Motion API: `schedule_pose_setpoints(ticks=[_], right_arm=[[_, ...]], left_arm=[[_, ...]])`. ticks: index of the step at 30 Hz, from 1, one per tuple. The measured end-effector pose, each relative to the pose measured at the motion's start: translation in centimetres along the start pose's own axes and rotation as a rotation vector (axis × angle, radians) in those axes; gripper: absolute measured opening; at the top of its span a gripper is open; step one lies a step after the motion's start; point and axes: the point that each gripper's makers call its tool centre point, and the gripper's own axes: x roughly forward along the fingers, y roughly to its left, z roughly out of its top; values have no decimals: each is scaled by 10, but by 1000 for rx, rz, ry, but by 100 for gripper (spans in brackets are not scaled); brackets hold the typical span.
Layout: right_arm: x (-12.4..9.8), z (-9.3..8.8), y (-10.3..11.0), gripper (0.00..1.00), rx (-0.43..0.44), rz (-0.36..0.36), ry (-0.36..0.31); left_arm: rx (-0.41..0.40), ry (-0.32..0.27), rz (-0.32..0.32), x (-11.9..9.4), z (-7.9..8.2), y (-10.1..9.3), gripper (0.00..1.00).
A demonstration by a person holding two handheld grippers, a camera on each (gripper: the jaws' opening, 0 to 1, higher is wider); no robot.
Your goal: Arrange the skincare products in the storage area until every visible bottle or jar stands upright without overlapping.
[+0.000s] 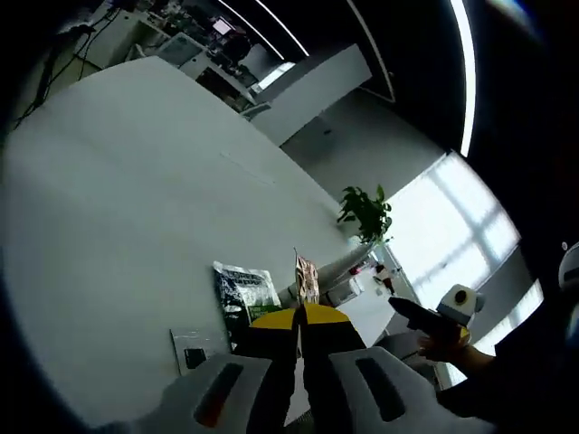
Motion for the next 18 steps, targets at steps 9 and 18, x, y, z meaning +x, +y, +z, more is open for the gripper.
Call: schedule_pose_setpoints(ticks=[9, 18], right_arm=[[0, -10, -2, 92, -26, 1, 48], [-4, -10, -5, 99, -7, -12, 50]], left_arm=[[-16, 27, 75, 14, 2, 38, 0], [-42, 65, 168, 26, -8, 77, 0]])
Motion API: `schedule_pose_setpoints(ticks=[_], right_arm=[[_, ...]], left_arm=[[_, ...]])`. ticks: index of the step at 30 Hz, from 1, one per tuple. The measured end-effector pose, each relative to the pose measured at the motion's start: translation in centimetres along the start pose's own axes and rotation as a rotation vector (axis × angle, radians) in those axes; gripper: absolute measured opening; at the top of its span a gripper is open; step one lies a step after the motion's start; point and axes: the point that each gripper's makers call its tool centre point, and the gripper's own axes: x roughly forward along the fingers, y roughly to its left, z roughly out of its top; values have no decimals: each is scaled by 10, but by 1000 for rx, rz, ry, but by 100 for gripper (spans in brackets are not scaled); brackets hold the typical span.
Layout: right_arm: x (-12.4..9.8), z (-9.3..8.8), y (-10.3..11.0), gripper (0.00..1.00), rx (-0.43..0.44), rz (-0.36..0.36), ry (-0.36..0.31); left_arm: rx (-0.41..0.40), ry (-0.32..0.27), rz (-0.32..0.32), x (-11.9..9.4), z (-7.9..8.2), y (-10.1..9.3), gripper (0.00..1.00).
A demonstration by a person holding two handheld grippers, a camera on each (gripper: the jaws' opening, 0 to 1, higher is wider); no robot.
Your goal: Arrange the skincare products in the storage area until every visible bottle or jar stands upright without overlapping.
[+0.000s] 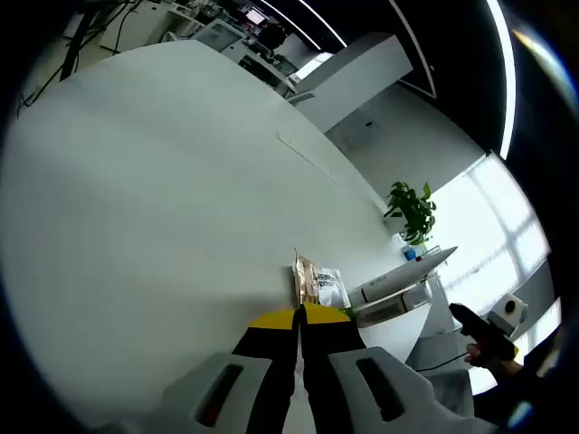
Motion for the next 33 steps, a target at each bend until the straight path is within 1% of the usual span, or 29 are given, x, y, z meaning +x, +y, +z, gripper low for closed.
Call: schedule_pose_setpoints(ticks=[5, 12, 19, 29, 33], right_arm=[[-1, -3, -4, 99, 14, -14, 5], [1, -5, -5, 99, 21, -27, 11], [3, -8, -6, 99, 27, -35, 22], [3, -9, -8, 99, 36, -39, 23], [4, -10, -8, 98, 39, -39, 25]], left_arm=[[-8, 18, 16, 9, 0, 9, 0], [-13, 33, 37, 15, 2, 17, 0], [-6, 55, 59, 19, -2, 23, 0], [54, 77, 105, 19, -4, 29, 0], [92, 85, 111, 17, -5, 25, 0]])
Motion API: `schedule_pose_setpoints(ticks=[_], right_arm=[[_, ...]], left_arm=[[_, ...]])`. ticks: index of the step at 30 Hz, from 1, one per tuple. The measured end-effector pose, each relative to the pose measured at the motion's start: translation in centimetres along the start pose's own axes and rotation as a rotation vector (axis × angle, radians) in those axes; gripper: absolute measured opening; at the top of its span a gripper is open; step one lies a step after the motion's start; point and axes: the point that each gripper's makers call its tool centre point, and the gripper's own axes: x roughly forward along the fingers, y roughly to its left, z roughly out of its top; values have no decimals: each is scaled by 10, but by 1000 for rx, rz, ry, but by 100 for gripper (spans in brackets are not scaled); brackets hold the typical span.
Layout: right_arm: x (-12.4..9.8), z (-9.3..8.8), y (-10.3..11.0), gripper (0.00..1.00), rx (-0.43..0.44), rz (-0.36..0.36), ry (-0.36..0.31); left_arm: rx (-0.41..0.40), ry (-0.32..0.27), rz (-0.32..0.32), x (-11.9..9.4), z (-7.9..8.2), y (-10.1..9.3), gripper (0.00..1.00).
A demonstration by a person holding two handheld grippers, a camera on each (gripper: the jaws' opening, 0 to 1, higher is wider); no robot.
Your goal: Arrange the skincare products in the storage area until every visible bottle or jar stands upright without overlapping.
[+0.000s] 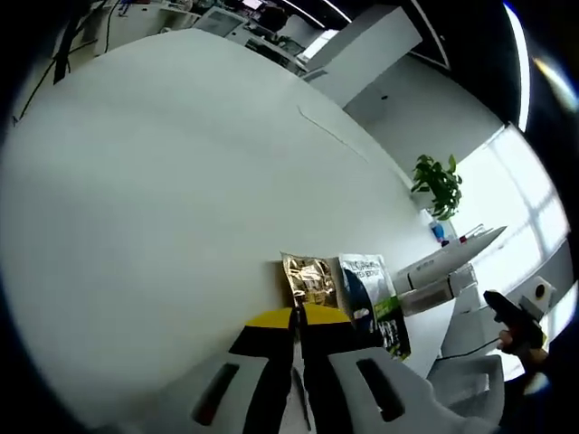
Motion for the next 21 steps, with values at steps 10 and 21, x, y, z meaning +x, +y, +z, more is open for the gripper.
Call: schedule_pose_setpoints(ticks=[10, 21], right_arm=[[0, 0, 0, 98, 0, -3, 2], [1, -2, -1, 98, 6, -3, 10]], left_arm=[[69, 3, 45, -3, 2, 1, 5], [669, 24, 98, 21, 16, -21, 15]])
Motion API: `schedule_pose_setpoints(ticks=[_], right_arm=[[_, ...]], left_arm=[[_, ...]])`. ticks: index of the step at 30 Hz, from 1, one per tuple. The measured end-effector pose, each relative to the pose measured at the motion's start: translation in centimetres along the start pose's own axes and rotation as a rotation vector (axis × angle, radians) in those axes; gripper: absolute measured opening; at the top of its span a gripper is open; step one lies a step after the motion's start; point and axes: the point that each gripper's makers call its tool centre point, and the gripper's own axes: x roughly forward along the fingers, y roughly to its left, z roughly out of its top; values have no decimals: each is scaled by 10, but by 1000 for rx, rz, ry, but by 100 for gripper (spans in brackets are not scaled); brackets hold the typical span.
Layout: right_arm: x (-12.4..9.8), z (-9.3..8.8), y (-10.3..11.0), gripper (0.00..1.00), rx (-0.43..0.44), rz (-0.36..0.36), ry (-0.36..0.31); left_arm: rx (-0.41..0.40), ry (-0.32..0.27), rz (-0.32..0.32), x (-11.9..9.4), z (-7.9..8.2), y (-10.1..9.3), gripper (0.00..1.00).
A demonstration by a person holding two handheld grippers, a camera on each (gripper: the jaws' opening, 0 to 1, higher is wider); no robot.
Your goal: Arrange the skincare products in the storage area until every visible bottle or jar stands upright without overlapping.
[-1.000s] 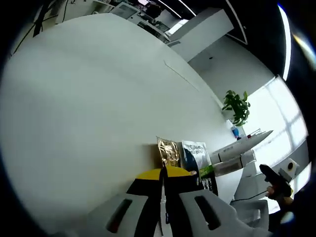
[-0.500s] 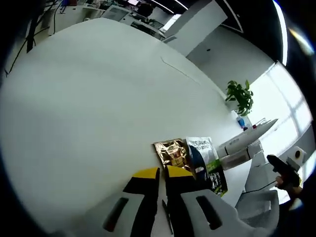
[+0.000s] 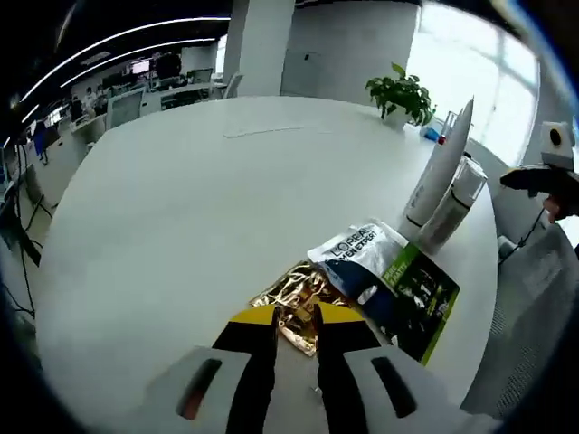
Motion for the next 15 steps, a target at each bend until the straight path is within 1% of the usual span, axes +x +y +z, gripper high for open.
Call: schedule_pose_setpoints(ticks=[1, 3, 5, 6, 7, 8, 9, 10, 11, 13, 15], right_arm=[[0, 0, 0, 98, -1, 0, 1], [0, 0, -1, 98, -1, 0, 0], [-1, 0, -2, 98, 0, -3, -2], [-2, 1, -3, 97, 0, -7, -4], [-3, 0, -4, 97, 1, -10, -4], [-4, 0, -5, 97, 3, -13, -5], [-6, -1, -7, 97, 6, -17, -6], [-7, -1, -8, 97, 9, -21, -8], [-8, -2, -9, 97, 12, -25, -8], [-8, -3, -10, 97, 15, -27, -5], [-8, -3, -11, 97, 15, -28, -6]], left_arm=[[3, 2, 2, 3, 1, 0, 16], [44, 25, 15, 10, 1, 3, 18], [99, 66, 25, 15, -4, 6, 19], [139, 105, 27, 17, -9, 8, 19], [160, 100, 24, 18, -9, 8, 19], [164, 72, 18, 18, -3, 1, 19], [177, 87, 11, 19, -4, 2, 20], [185, 88, 4, 15, -4, 2, 20], [206, 92, -14, 16, -5, 4, 20], [210, 100, -30, 17, -6, 9, 21], [233, 106, -54, 16, -9, 6, 22]])
